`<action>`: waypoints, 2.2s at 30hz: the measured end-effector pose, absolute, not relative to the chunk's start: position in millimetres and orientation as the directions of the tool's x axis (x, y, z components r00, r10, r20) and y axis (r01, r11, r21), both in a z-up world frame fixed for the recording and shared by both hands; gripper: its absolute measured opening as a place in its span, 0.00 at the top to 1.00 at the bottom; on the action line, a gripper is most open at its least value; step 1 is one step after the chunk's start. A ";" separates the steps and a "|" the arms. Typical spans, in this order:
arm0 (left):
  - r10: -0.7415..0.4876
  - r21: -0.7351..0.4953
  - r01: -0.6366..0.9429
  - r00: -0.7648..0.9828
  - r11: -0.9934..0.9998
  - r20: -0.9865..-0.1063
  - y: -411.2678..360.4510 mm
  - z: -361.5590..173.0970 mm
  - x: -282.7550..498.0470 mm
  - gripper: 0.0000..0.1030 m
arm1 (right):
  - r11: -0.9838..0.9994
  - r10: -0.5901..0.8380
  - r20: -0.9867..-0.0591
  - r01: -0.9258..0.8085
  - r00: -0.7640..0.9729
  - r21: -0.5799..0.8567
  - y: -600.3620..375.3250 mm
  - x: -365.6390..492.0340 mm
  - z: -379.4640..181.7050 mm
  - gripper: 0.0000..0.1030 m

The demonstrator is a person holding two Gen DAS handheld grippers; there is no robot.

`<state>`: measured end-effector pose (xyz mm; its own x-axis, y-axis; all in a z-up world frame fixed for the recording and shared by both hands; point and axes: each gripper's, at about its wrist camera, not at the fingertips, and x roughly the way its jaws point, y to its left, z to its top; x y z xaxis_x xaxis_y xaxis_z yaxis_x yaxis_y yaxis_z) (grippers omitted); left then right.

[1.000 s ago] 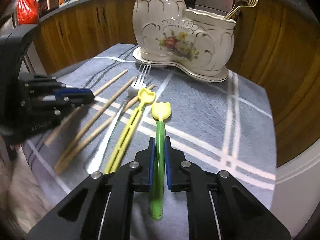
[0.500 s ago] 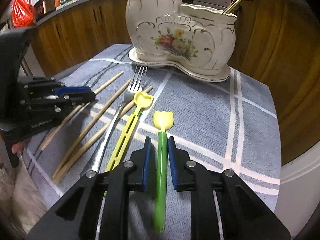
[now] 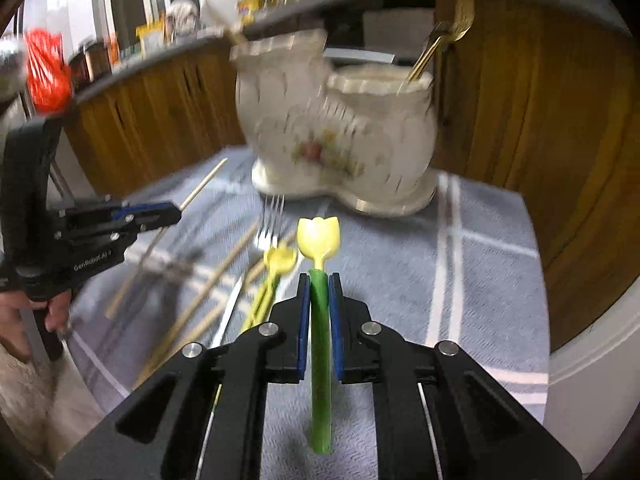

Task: Organize utensils
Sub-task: 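Carry the chopstick and green-yellow utensil over the holder with both tools, then open the left tool over the large pot while the right tool opens over the small pot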

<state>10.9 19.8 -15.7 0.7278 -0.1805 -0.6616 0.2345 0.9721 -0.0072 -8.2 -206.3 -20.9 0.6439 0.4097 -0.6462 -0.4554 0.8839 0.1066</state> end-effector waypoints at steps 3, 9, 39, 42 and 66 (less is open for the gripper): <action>-0.201 -0.037 0.221 0.786 0.974 -0.584 28.3 4.7 2.8 0.94 | 0.889 0.423 -0.566 -0.444 0.708 0.110 -213.5 -11.4 -4.2 0.91; -0.231 -0.116 0.202 0.888 0.973 -0.397 40.6 46.3 2.0 0.94 | 0.900 0.424 -0.393 -0.428 0.816 0.081 -211.9 -5.5 33.5 0.91; -0.239 -0.100 0.237 0.971 0.966 -0.010 0.9 134.1 122.7 0.94 | 0.883 0.457 -0.180 -0.420 0.871 0.207 -234.6 85.3 84.2 0.91; -0.251 -0.105 0.247 0.968 0.963 -0.028 0.5 128.0 123.9 0.94 | 0.884 0.457 -0.222 -0.415 0.861 0.214 -233.7 92.0 78.7 0.91; -0.261 -0.091 0.253 0.961 0.963 -0.091 7.8 113.6 111.8 0.71 | 0.892 0.452 -0.386 -0.393 0.804 0.225 -221.3 116.3 42.8 0.72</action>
